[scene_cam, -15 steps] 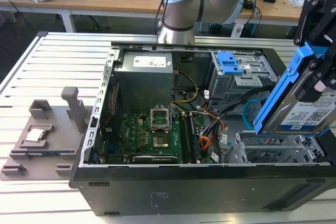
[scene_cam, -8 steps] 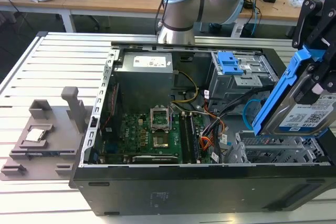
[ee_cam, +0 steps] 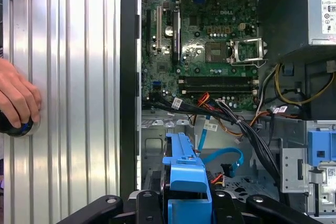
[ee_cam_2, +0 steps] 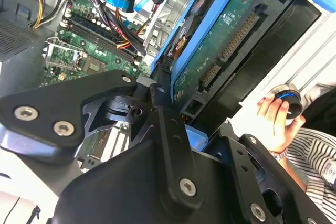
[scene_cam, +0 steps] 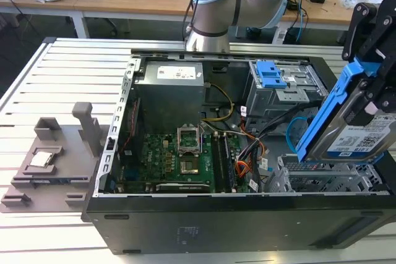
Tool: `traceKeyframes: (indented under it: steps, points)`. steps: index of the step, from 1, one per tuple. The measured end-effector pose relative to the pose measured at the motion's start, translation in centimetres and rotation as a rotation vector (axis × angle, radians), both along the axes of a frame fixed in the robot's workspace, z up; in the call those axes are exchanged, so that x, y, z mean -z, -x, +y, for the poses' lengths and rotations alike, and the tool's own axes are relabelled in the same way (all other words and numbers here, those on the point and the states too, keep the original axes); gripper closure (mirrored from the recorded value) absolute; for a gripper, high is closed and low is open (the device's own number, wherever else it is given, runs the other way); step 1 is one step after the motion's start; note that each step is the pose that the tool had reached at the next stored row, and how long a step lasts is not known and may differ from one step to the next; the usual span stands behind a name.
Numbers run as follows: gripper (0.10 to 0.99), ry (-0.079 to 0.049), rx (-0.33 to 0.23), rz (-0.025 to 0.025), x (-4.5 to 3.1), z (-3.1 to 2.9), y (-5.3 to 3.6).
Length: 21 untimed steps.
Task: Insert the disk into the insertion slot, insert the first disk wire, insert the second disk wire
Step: 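Insert the disk into the insertion slot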
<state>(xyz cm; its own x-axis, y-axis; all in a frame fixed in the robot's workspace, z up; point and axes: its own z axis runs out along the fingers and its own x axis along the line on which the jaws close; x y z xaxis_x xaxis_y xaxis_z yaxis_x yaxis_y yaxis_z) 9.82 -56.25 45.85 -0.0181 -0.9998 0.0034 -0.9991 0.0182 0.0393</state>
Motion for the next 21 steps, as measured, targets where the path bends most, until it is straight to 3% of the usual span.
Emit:
traceKeyframes:
  steps: [12,21]
  points:
    - [0.722,0.000,0.000,0.0001,0.62,0.00,0.00]
    - [0.722,0.000,0.000,0.0000,1.50,0.00,0.00]
